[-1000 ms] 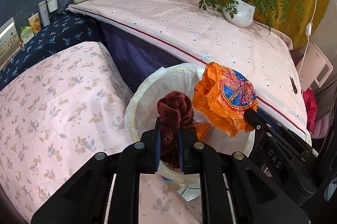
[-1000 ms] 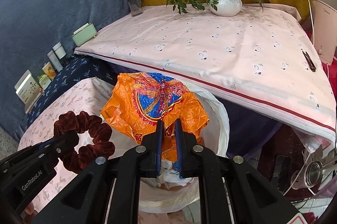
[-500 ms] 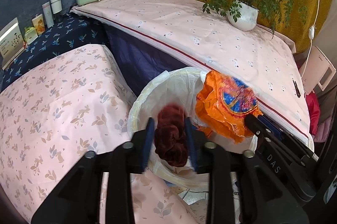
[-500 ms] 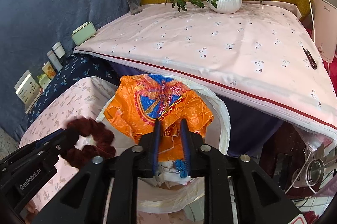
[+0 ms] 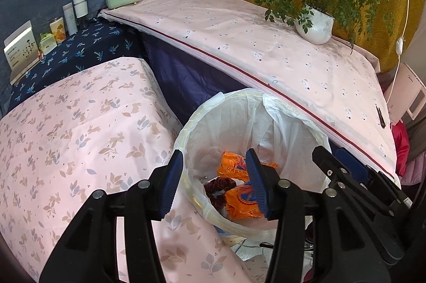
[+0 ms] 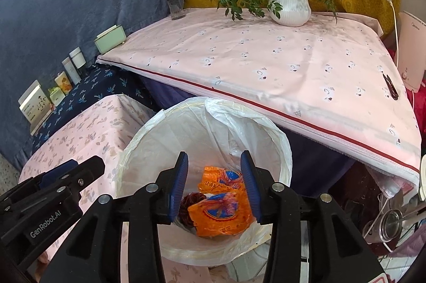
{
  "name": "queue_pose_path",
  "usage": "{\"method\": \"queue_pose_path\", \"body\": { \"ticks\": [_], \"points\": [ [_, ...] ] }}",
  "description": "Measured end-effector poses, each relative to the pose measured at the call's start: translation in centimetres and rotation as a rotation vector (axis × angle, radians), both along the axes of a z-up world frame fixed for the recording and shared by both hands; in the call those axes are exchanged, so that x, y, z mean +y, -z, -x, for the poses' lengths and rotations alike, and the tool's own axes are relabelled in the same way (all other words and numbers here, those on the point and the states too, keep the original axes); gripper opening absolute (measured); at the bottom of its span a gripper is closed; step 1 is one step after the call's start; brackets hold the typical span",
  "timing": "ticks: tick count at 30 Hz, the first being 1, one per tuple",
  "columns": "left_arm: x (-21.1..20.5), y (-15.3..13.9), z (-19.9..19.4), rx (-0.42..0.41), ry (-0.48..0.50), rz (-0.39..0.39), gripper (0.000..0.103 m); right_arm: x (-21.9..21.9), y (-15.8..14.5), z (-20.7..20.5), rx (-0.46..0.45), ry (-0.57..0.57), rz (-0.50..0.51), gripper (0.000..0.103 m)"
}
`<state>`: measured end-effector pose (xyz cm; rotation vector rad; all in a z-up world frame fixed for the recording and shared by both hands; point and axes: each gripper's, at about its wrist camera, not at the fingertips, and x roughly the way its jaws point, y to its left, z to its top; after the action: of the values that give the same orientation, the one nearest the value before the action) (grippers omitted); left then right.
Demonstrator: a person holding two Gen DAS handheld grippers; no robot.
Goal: Collect trash
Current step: 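Carry the scrunchie and orange bag over the bin and open both tools, then lift both open tools away from the bin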
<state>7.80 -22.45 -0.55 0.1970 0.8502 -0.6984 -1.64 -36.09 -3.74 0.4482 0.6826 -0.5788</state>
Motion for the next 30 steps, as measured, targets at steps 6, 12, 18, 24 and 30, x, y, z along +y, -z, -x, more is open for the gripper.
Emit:
{"method": "queue_pose_path", "body": {
  "ticks": [6, 12, 18, 24, 30],
  "points": [
    [0.6, 0.1, 0.0, -0.005, -0.017, -0.004, 0.052, 0.5, -0.1, 0.1, 0.017, -0.014, 0.014, 0.046],
    [1.4, 0.2, 0.2, -0.024, -0.034, -0.015, 0.059, 1.3, -0.2, 0.3, 0.05, -0.036, 0.051, 0.053],
    [2.8, 0.9, 0.4, -0.022, -0.064, -0.033, 0.068, 2.3, -0.2, 0.8, 0.092, -0.065, 0.08, 0.064],
    [4.3, 1.6, 1.2, -0.047, -0.092, -0.064, 0.08, 2.8, 0.3, 1.5, 0.136, -0.082, 0.086, 0.077],
    [5.4, 2.3, 1.8, -0.051, -0.117, -0.091, 0.088, 3.4, 0.6, 2.5, 0.166, -0.093, 0.109, 0.084]
  ]
}}
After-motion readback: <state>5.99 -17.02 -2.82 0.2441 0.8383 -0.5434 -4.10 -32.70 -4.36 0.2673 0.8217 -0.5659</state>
